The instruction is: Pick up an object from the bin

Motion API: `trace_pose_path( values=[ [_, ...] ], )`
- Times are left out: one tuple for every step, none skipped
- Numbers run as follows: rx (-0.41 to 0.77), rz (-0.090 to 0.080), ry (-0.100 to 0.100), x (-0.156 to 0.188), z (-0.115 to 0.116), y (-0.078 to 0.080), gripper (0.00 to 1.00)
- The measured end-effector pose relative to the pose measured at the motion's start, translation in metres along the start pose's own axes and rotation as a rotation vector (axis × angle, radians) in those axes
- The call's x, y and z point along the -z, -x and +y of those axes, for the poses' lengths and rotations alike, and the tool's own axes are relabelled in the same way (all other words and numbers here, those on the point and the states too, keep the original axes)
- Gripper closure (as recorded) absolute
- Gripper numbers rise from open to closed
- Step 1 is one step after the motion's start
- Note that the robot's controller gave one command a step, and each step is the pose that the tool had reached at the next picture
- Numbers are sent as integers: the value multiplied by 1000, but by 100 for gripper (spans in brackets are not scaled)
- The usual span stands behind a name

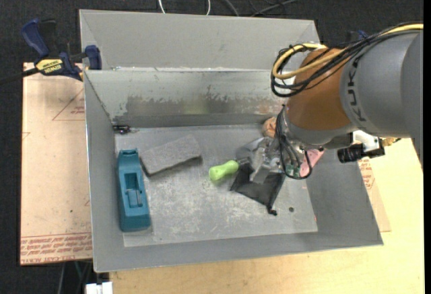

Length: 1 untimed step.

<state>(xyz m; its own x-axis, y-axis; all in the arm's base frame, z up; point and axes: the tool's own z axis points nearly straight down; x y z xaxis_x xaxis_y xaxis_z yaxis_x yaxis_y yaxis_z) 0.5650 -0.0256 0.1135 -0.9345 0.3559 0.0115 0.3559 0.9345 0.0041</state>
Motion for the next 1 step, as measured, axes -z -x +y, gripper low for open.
trace_pose_path(
  values=[
    [49,-15,4,8,-8,-1,100]
  ],
)
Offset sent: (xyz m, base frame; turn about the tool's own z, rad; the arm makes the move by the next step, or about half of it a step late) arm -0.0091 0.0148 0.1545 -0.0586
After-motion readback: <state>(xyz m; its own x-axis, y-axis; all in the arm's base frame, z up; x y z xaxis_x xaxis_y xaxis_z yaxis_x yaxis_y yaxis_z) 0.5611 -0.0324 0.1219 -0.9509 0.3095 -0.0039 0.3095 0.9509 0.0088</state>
